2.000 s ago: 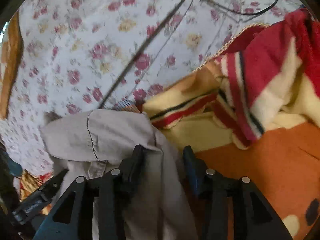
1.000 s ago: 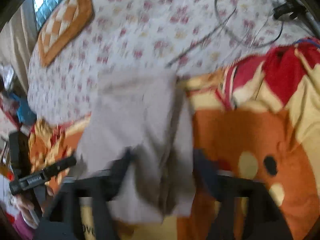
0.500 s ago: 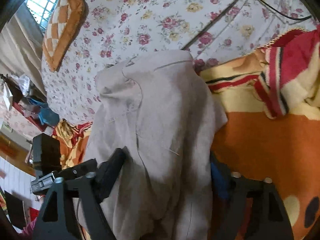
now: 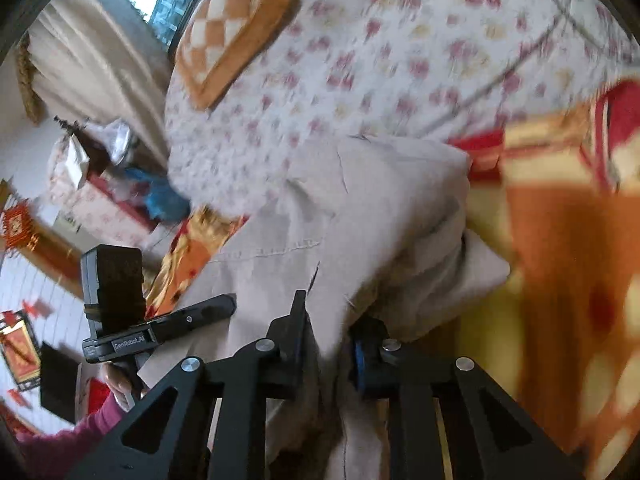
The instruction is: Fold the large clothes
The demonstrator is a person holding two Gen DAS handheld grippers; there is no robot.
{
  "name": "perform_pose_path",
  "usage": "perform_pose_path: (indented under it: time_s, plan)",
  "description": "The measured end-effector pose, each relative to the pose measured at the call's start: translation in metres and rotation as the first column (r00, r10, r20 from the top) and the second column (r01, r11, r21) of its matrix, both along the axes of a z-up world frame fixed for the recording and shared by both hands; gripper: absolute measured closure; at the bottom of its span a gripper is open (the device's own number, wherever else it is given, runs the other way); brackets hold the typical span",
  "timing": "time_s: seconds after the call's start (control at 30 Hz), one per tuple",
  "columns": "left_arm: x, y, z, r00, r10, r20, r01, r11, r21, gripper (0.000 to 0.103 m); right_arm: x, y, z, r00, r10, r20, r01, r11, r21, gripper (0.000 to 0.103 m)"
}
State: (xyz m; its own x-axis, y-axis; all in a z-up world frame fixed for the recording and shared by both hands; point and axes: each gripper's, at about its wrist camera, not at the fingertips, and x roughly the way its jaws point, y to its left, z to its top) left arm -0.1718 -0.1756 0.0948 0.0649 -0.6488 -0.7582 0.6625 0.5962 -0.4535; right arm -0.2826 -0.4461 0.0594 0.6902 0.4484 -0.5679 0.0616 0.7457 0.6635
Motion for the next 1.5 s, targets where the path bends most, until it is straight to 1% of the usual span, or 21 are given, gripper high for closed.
perform_pose_path:
  time_s: [0.03, 0.07, 0.1, 0.2, 0.27, 0.33, 0.43, 0.5, 0.6, 0.67, 0.7, 0.77, 0.8, 0.83, 0.9, 1.03, 1.1, 1.27, 1.37, 1.43, 1.5]
  plan:
    - [-0.009, 0.005, -0.013, 1.000, 0.002, -0.006, -0.002, 0.999, 0.043, 0.073, -0.005, 0.009, -0.007, 1.000, -0.002, -0.030, 0.002, 1.000, -0.031, 0.076]
    - [-0.015, 0.007, -0.023, 1.000, 0.002, 0.001, -0.002, 0.997, 0.080, 0.070, -0.008, 0.017, -0.013, 0.997, -0.020, -0.072, 0.013, 0.995, -0.097, 0.065]
    - [-0.022, 0.010, -0.033, 1.000, 0.010, 0.024, -0.012, 0.994, 0.106, 0.062, -0.009, 0.020, -0.014, 0.994, -0.033, -0.099, 0.018, 0.988, -0.151, 0.058]
    - [-0.026, 0.018, -0.031, 0.996, 0.067, 0.056, -0.073, 0.992, 0.102, 0.050, -0.019, 0.020, 0.001, 0.990, -0.098, -0.106, 0.071, 0.970, -0.234, 0.053]
    - [-0.025, 0.017, -0.022, 0.994, 0.088, 0.070, -0.095, 0.990, 0.105, 0.048, -0.027, 0.023, 0.026, 0.988, -0.141, -0.056, 0.119, 0.948, -0.294, 0.053]
    - [-0.024, 0.016, -0.014, 0.984, 0.126, 0.123, -0.140, 0.983, 0.115, 0.041, -0.029, 0.034, 0.056, 0.989, -0.139, 0.046, 0.146, 0.933, -0.329, 0.052]
    - [-0.026, 0.013, -0.012, 0.962, 0.177, 0.207, -0.206, 0.970, 0.131, 0.039, -0.012, 0.051, 0.073, 0.992, -0.072, 0.104, 0.099, 0.953, -0.287, 0.052]
    - [-0.025, 0.009, -0.016, 0.959, 0.191, 0.209, -0.224, 0.964, 0.145, 0.036, 0.019, 0.065, 0.069, 0.996, -0.040, 0.085, 0.062, 0.961, -0.269, 0.053]
    - [-0.021, -0.001, -0.024, 0.963, 0.192, 0.190, -0.222, 0.962, 0.156, 0.033, 0.061, 0.070, 0.051, 0.997, -0.062, 0.043, 0.071, 0.959, -0.276, 0.053]
    - [-0.021, -0.005, -0.026, 0.961, 0.191, 0.199, -0.224, 0.961, 0.160, 0.028, 0.085, 0.063, 0.032, 0.993, -0.118, -0.007, 0.108, 0.932, -0.347, 0.054]
    - [-0.020, -0.006, -0.026, 0.961, 0.188, 0.201, -0.221, 0.963, 0.156, 0.026, 0.092, 0.056, 0.020, 0.985, -0.171, -0.035, 0.145, 0.914, -0.380, 0.058]
    - [-0.019, -0.007, -0.027, 0.963, 0.185, 0.194, -0.214, 0.968, 0.135, 0.019, 0.098, 0.038, -0.001, 0.965, -0.255, -0.055, 0.213, 0.892, -0.399, 0.064]
    - [-0.019, -0.006, -0.028, 0.964, 0.188, 0.187, -0.214, 0.969, 0.127, 0.018, 0.095, 0.027, -0.013, 0.954, -0.295, -0.053, 0.255, 0.891, -0.375, 0.069]
    - [-0.018, -0.007, -0.031, 0.966, 0.187, 0.177, -0.211, 0.969, 0.127, 0.018, 0.091, 0.019, -0.022, 0.946, -0.322, -0.041, 0.289, 0.894, -0.342, 0.069]
    - [-0.017, -0.014, -0.037, 0.971, 0.180, 0.159, -0.203, 0.968, 0.144, 0.017, 0.083, 0.011, -0.030, 0.932, -0.362, -0.009, 0.337, 0.878, -0.340, 0.069]
    - [-0.021, -0.017, -0.035, 0.966, 0.180, 0.184, -0.209, 0.966, 0.154, 0.017, 0.071, -0.001, -0.028, 0.927, -0.374, -0.040, 0.345, 0.887, -0.307, 0.069]
    - [-0.023, -0.015, -0.034, 0.962, 0.188, 0.199, -0.221, 0.962, 0.161, 0.017, 0.059, 0.001, -0.021, 0.932, -0.360, -0.048, 0.329, 0.894, -0.304, 0.065]
    - [-0.029, -0.011, -0.032, 0.955, 0.199, 0.220, -0.238, 0.956, 0.170, 0.017, 0.022, 0.026, 0.008, 0.954, -0.298, -0.034, 0.268, 0.898, -0.349, 0.054]
    - [-0.032, -0.009, -0.028, 0.950, 0.204, 0.235, -0.246, 0.954, 0.169, 0.017, -0.006, 0.049, 0.017, 0.963, -0.265, -0.047, 0.219, 0.875, -0.432, 0.052]
    - [-0.034, -0.007, -0.027, 0.948, 0.208, 0.241, -0.253, 0.952, 0.171, 0.017, -0.017, 0.061, 0.012, 0.968, -0.241, -0.069, 0.180, 0.859, -0.479, 0.051]
    - [-0.035, -0.005, -0.026, 0.947, 0.213, 0.239, -0.258, 0.951, 0.172, 0.017, -0.022, 0.069, -0.004, 0.962, -0.243, -0.125, 0.143, 0.838, -0.527, 0.050]
